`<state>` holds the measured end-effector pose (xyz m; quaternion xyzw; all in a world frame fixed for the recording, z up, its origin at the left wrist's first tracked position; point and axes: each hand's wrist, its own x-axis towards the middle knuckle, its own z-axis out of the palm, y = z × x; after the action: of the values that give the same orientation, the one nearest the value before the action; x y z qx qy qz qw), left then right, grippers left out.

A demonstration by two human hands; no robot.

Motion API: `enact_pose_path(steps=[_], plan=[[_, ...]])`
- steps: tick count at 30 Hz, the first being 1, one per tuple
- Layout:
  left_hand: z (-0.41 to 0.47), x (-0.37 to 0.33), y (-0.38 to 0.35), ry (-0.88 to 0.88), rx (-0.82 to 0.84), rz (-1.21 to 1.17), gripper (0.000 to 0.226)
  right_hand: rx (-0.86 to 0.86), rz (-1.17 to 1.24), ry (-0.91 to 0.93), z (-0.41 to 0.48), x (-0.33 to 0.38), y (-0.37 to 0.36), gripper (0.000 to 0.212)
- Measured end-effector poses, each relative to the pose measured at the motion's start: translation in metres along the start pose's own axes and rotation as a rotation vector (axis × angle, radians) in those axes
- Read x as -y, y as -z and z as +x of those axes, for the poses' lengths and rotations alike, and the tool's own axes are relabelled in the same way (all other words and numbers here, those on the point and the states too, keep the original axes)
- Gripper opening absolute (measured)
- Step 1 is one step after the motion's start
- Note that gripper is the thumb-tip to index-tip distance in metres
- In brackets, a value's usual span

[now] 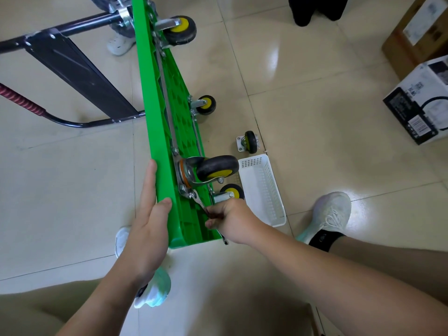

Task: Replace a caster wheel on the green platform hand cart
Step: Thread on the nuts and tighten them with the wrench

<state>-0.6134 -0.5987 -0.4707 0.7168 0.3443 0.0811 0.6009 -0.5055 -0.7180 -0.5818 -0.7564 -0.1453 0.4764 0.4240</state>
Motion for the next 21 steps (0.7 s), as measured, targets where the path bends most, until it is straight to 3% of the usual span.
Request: enact_pose_path(steps=[6,12,21], plan=[[-0.001,-0.002,-0.002,-0.012,0.014,-0.003,0.063,-0.011,0.035,0.049,-0.024,0.000,-0.003,0.035],[-0.002,-0.006,-0.004,0.008,0.035,0.002,0.068,-0.015,0.259,-0.049,-0.036,-0.001,-0.012,0.024],[-0.002,-0.007,0.001,0.007,0.048,0.003,0.067,-0.017,0.362,-0.105,-0.055,0.009,-0.014,0.038]])
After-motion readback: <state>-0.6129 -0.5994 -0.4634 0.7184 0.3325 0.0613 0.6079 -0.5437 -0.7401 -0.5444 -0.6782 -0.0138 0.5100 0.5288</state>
